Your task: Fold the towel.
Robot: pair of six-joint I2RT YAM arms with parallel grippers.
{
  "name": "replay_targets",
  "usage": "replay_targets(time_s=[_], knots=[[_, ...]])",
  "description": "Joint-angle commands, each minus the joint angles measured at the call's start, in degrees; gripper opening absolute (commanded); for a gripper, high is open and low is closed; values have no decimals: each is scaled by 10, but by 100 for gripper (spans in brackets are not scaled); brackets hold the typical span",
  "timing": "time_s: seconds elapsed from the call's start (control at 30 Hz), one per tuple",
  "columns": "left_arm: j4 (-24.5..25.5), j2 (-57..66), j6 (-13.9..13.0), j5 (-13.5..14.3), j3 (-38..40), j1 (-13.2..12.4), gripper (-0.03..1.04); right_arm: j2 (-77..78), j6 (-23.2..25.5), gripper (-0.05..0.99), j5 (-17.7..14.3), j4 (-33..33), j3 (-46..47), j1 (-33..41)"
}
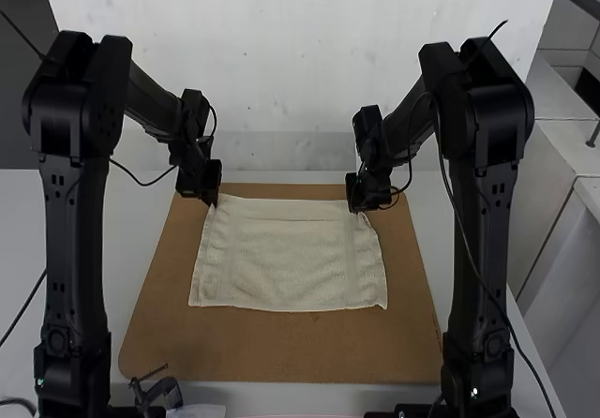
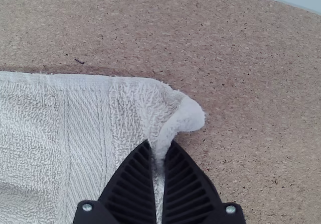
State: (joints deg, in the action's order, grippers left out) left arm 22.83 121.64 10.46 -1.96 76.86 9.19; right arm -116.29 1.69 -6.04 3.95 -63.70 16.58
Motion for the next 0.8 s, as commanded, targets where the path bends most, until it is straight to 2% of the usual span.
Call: replay_targets(time_s=[0.0, 0.27, 0.5, 0.57, 0.77], knots=[[4, 17, 20, -26, 1, 6, 1, -7, -6, 2, -71, 9, 23, -37], [19, -56, 28, -19, 2, 21, 1, 18, 9, 2, -75, -18, -10, -37], [45, -135, 43, -17, 5, 43, 2, 64, 13, 2, -74, -76, -19, -34], [49, -149, 44, -5, 5, 44, 2, 82, 16, 2, -74, -90, -14, -33], [54, -197, 47, -2, -3, 39, 2, 145, 17, 2, -68, -157, 33, -34]])
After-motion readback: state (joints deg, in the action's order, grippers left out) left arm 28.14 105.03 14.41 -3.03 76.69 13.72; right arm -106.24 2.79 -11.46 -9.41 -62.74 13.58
